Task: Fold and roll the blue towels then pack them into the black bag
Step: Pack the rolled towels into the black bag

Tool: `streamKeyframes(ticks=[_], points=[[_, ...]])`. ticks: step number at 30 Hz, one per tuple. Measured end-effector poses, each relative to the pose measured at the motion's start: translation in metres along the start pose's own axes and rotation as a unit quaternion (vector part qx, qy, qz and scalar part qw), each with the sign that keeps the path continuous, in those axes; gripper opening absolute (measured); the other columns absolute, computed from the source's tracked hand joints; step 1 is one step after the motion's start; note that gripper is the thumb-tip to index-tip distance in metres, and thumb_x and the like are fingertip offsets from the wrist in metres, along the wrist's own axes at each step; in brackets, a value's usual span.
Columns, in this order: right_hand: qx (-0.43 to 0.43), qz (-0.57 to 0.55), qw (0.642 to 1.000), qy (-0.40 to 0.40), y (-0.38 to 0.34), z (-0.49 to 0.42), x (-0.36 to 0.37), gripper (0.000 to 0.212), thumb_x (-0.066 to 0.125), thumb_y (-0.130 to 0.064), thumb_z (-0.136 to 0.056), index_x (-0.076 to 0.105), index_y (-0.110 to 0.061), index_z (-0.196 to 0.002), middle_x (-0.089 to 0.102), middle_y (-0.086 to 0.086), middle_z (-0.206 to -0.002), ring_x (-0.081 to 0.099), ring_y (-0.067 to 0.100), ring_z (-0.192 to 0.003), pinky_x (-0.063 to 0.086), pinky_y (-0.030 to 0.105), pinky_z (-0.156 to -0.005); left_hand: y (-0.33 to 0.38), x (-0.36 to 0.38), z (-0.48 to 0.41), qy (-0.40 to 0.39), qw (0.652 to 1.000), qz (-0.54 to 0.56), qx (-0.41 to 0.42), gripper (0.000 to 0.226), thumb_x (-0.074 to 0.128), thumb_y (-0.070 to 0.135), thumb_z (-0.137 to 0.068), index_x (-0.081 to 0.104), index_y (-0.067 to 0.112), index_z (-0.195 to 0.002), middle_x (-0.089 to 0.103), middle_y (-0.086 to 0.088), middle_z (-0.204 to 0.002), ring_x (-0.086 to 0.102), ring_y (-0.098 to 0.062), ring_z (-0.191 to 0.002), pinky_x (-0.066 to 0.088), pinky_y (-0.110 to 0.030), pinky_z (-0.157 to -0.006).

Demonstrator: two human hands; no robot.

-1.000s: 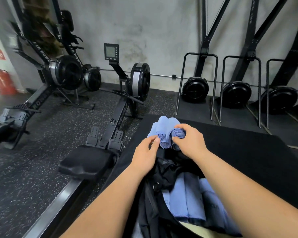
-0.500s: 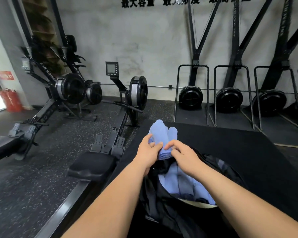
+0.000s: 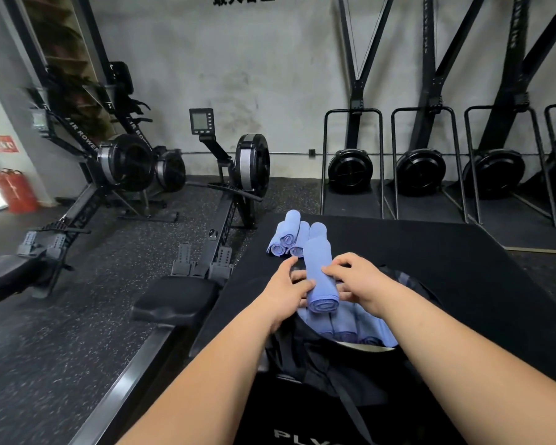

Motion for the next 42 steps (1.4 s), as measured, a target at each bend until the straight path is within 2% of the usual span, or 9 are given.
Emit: streamKeyframes(ticks=[4, 9, 12, 16, 22, 27, 35, 39, 42], points=[[0.008, -0.003, 1.0, 0.003, 0.012, -0.004, -0.005, 0.022, 0.078, -0.011, -0.093, 0.062, -0.008, -0.107, 0.064, 0.011, -0.084, 0.055, 0.018, -0.054, 0.044, 0.025, -0.046, -0.004, -0.008, -0.004, 0.007, 0.99, -0.138, 0.024, 0.075, 0.07, 0.013, -0.099, 0.03, 0.021, -0.161, 0.063, 0.005, -0.132, 0.07, -0.017, -0.103, 0.06, -0.035, -0.089], [-0.004, 0.022, 1.0, 0.013, 0.021, -0.008, -0.01, 0.028, 0.081, -0.009, -0.088, 0.064, -0.012, -0.11, 0.064, 0.008, -0.083, 0.059, 0.016, -0.062, 0.055, 0.029, -0.06, -0.004, -0.022, -0.004, 0.048, 0.837, -0.519, 0.164, 0.054, 0.068, 0.03, -0.094, 0.053, 0.04, -0.145, 0.046, 0.001, -0.147, 0.037, -0.026, -0.136, 0.036, -0.039, -0.115], [-0.012, 0.055, 0.998, 0.011, 0.025, -0.007, -0.014, 0.022, 0.078, -0.011, -0.088, 0.065, -0.013, -0.105, 0.06, 0.004, -0.077, 0.053, 0.016, -0.065, 0.053, 0.032, -0.065, -0.015, -0.024, -0.009, 0.018, 0.795, -0.596, 0.108, 0.042, 0.064, 0.043, -0.097, 0.058, 0.045, -0.139, 0.029, -0.006, -0.167, 0.017, -0.034, -0.153, 0.024, -0.043, -0.124], [-0.019, 0.06, 0.998, -0.016, 0.027, -0.002, -0.021, 0.013, 0.073, -0.007, -0.089, 0.065, -0.011, -0.097, 0.05, -0.002, -0.063, 0.044, 0.01, -0.052, 0.042, 0.023, -0.053, -0.028, -0.025, -0.014, -0.005, 0.773, -0.634, 0.02, 0.066, 0.054, 0.059, -0.1, 0.035, 0.041, -0.16, 0.002, -0.007, -0.176, -0.001, -0.039, -0.16, 0.013, -0.049, -0.129], [-0.019, 0.134, 0.988, -0.068, 0.035, 0.003, -0.033, 0.01, 0.073, -0.016, -0.086, 0.066, -0.022, -0.086, 0.046, 0.005, -0.079, 0.036, 0.018, -0.068, 0.03, 0.031, -0.063, -0.031, -0.022, -0.024, -0.001, 0.762, -0.646, 0.037, 0.088, 0.059, 0.062, -0.093, 0.023, 0.026, -0.164, 0.002, 0.005, -0.176, 0.006, -0.036, -0.159, 0.017, -0.05, -0.127], [0.006, 0.174, 0.984, -0.021, 0.041, 0.002, -0.043, 0.007, 0.073, -0.026, -0.083, 0.067, -0.026, -0.078, 0.056, -0.001, -0.084, 0.044, 0.018, -0.074, 0.035, 0.032, -0.067, -0.035, -0.021, -0.028, -0.004, 0.781, -0.619, 0.076, 0.096, 0.072, 0.047, -0.081, 0.026, 0.021, -0.161, 0.015, 0.013, -0.171, 0.019, -0.035, -0.153, 0.027, -0.047, -0.124], [-0.025, 0.138, 0.988, 0.071, 0.033, -0.015, -0.022, 0.019, 0.075, -0.022, -0.086, 0.071, -0.007, -0.097, 0.065, -0.001, -0.087, 0.053, 0.014, -0.077, 0.042, 0.03, -0.066, -0.018, -0.034, -0.022, -0.015, 0.844, -0.522, 0.119, 0.113, 0.081, 0.028, -0.076, 0.014, 0.019, -0.167, 0.006, 0.012, -0.172, 0.018, -0.028, -0.152, 0.032, -0.041, -0.122], [-0.063, 0.158, 0.981, 0.099, 0.031, -0.023, 0.009, 0.019, 0.077, -0.023, -0.084, 0.066, -0.021, -0.1, 0.068, -0.004, -0.096, 0.062, 0.016, -0.086, 0.051, 0.033, -0.081, -0.01, -0.04, -0.02, -0.023, 0.866, -0.489, 0.107, 0.112, 0.075, 0.028, -0.072, 0.016, 0.02, -0.167, 0.005, 0.018, -0.171, 0.025, -0.026, -0.153, 0.033, -0.042, -0.122], [-0.076, 0.222, 0.967, 0.094, 0.039, -0.026, 0.031, 0.026, 0.074, -0.026, -0.087, 0.057, -0.027, -0.106, 0.062, -0.005, -0.087, 0.058, 0.015, -0.079, 0.041, 0.03, -0.069, -0.006, -0.043, -0.016, -0.025, 0.877, -0.469, 0.102, 0.111, 0.07, 0.027, -0.069, 0.018, 0.019, -0.167, 0.007, 0.019, -0.17, 0.027, -0.024, -0.153, 0.035, -0.043, -0.121]])
Point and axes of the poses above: each hand's wrist, its own z-axis away from the middle knuckle, its own x-axis out of the palm, y = z × x, the point moved 4 cm from there along -z, towards the middle knuckle
